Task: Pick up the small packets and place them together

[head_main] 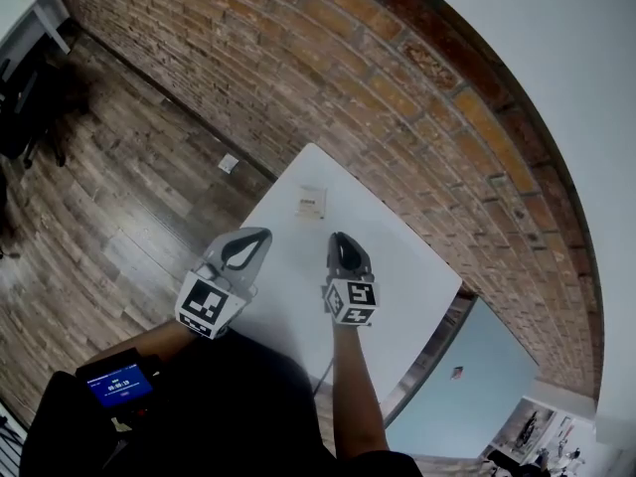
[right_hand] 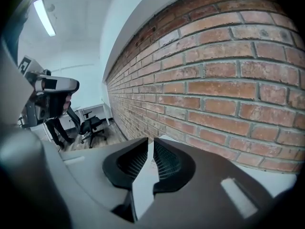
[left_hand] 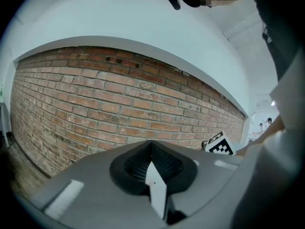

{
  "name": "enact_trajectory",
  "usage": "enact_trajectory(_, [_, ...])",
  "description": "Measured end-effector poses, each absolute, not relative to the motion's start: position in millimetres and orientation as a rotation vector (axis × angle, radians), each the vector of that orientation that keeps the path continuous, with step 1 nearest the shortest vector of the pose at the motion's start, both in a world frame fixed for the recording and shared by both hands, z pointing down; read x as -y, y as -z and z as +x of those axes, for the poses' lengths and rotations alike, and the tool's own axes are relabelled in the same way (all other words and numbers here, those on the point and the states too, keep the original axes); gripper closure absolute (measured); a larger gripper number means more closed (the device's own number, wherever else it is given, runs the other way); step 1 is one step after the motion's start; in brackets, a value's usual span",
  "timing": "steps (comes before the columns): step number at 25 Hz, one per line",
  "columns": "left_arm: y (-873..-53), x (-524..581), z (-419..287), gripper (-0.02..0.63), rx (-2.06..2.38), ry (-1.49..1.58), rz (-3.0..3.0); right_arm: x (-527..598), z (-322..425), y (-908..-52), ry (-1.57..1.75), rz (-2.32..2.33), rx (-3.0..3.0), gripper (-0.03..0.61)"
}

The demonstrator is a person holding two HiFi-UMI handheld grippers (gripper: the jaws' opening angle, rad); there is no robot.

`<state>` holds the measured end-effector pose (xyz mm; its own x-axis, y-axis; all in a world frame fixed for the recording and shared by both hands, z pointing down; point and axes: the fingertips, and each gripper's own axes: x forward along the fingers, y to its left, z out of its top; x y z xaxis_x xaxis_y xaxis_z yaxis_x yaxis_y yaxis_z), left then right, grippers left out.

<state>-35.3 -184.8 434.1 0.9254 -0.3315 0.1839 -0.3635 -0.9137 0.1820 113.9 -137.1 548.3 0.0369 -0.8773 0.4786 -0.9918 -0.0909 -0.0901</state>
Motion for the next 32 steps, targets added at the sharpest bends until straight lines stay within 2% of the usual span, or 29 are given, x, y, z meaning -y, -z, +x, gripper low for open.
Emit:
enact_trajectory(11, [-444, 214, -40, 0.614, 0.464, -0.248, 2.860, 175, 105, -564, -0.667, 2.006, 1.873, 0.497])
enact_trajectory(20, [-448, 219, -43, 0.614, 0.478, -0.263, 2.853, 182, 113, -574, -0.697, 1.983, 1.853, 0.500])
enact_trajectory(32, [-458, 216, -47, 0.614, 0.467, -0.318, 2.853, 190, 121, -634, -0.858, 1.946, 1.811, 0.494])
